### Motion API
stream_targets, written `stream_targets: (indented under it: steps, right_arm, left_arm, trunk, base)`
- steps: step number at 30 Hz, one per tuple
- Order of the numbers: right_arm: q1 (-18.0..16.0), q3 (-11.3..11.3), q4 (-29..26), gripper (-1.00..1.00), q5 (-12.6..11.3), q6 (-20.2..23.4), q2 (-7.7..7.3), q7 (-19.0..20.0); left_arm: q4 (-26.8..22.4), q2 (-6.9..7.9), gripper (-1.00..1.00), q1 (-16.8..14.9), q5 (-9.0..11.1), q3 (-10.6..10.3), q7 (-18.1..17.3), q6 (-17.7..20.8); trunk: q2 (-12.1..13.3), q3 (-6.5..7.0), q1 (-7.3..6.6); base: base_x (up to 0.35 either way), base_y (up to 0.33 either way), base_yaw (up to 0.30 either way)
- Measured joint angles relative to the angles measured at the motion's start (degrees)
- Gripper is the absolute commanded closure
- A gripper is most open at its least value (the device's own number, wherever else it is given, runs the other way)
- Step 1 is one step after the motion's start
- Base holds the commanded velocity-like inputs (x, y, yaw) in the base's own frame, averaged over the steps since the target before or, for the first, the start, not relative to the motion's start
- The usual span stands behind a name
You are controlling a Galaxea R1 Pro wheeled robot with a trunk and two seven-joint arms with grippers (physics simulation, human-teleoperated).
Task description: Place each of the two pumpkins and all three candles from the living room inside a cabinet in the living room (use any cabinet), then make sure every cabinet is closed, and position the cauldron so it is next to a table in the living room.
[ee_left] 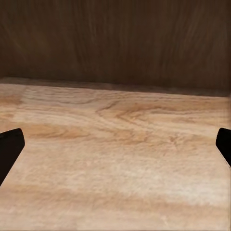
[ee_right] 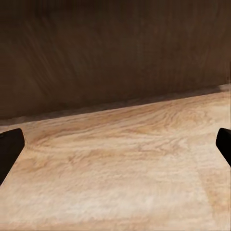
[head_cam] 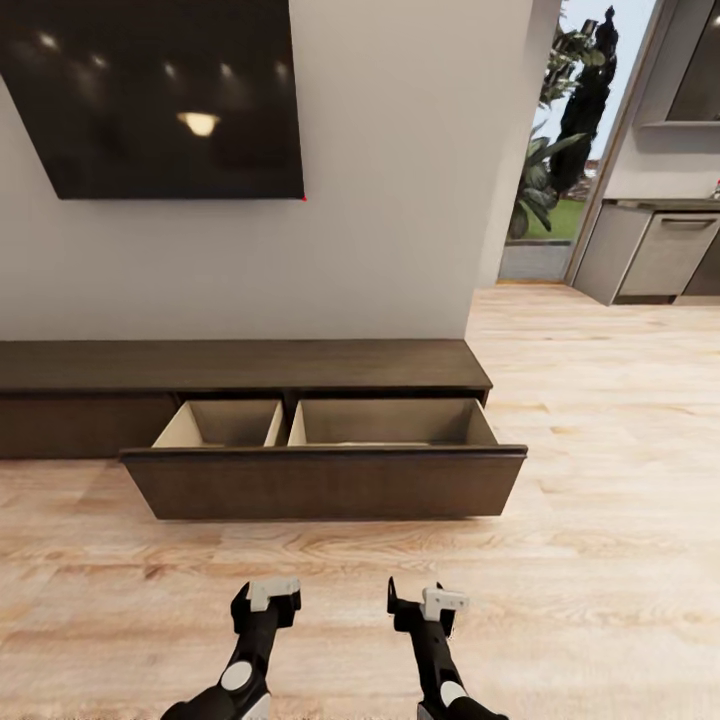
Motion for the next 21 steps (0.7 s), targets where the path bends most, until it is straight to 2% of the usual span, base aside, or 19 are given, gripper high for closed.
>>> stream_targets:
  steps: [2, 5, 7, 8, 9, 14, 19, 21]
  right_arm:
    - [-0.79, 0.0, -0.97, -1.0, 0.92, 0.16, 0.07, -0.03]
    - [-1.46, -0.05, -2.74, -1.0, 4.3, 0.07, 0.2, -0.4]
    - [-1.55, -0.09, -3.47, -1.0, 5.36, 0.08, 0.26, -0.48]
    - [-1.58, -0.1, -3.86, -1.0, 5.76, 0.09, 0.28, -0.5]
    - [-1.61, -0.11, -4.23, -1.0, 6.11, 0.08, 0.27, -0.53]
    - [-1.63, -0.14, -4.58, -1.0, 6.4, 0.13, 0.2, -0.61]
    - [-1.64, -0.27, -4.38, -1.0, 6.31, 0.29, 0.04, -0.64]
    - [-1.64, -0.29, -4.17, -1.0, 6.22, 0.39, 0.0, -0.64]
  left_arm:
    - [-0.23, 0.1, -1.0, -0.06, -0.02, 0.0, 0.01, -0.73]
    - [-0.51, -0.01, -1.0, -0.2, -0.02, 0.0, -0.05, -1.24]
    - [-0.56, -0.03, -1.0, -0.22, -0.02, 0.0, -0.06, -1.36]
    - [-0.57, -0.03, -1.0, -0.21, -0.19, 0.0, -0.07, -1.42]
    - [-0.59, -0.07, -1.0, -0.21, -1.21, 0.02, -0.06, -1.49]
    - [-1.12, -0.11, -1.0, -0.21, -6.35, 0.19, -0.01, -1.57]
    - [-1.69, 0.02, -1.0, -0.22, -7.44, 0.54, 0.06, -1.58]
    - [-1.73, -0.02, -1.0, -0.21, -7.47, 1.48, 0.02, -1.58]
  trunk:
    - [-0.8, -0.36, 0.44]
    - [-2.01, -0.9, 1.1]
    - [-2.81, -1.26, 1.54]
    - [-3.21, -1.44, 1.76]
    - [-3.61, -1.62, 1.98]
    - [-5.62, -2.52, 3.08]
    - [-7.62, -3.41, 4.18]
    - [-8.42, -3.77, 4.61]
  base:
    - [0.0, 0.0, 0.0]
    - [0.0, 0.0, 0.0]
    - [0.0, 0.0, 0.0]
    - [0.0, 0.0, 0.0]
    - [0.0, 0.0, 0.0]
    - [0.0, 0.0, 0.0]
    - [0.0, 0.0, 0.0]
    - [0.0, 0.0, 0.0]
